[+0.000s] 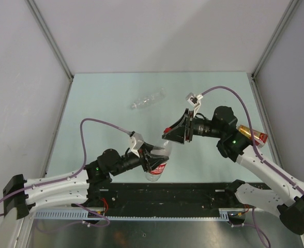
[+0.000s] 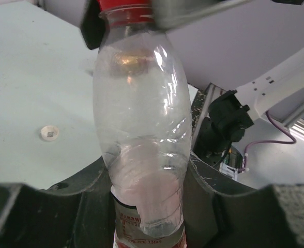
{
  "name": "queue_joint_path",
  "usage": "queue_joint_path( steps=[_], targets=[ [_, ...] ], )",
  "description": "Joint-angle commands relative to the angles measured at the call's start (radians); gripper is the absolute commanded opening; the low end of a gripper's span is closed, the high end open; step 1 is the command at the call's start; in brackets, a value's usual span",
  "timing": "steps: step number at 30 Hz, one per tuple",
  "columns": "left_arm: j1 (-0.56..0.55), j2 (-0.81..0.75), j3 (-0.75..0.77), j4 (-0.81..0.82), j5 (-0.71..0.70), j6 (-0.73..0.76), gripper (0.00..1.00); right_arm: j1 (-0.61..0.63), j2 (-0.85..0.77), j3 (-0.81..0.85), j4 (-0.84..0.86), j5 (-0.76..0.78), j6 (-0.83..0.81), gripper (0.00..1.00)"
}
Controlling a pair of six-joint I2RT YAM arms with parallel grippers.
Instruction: Unscrew the bottle caps
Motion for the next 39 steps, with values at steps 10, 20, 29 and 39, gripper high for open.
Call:
queue_joint_path(
  steps=[10,20,29,39],
  targets=[
    [0.006,-0.052,-0.031,0.053,0.009,-0.022,0.64,0.009,0.004,-0.001,0.069,0.054,0.008,0.0],
    [0.006,-0.071,-0.082,0.053,0.023,-0.045,0.99,-0.054,-0.037,-0.001,0.088,0.039,0.048,0.0],
    [0.006,0.036,-0.03,0.052,0.09,-0.022,0.76,-0.059,-0.033,-0.001,0.074,0.042,0.04,0.0],
    [0.006,-0.068,-0.061,0.024,0.008,0.051,0.35,-0.106,-0.004,-0.001,0.083,0.029,0.058,0.45]
  ],
)
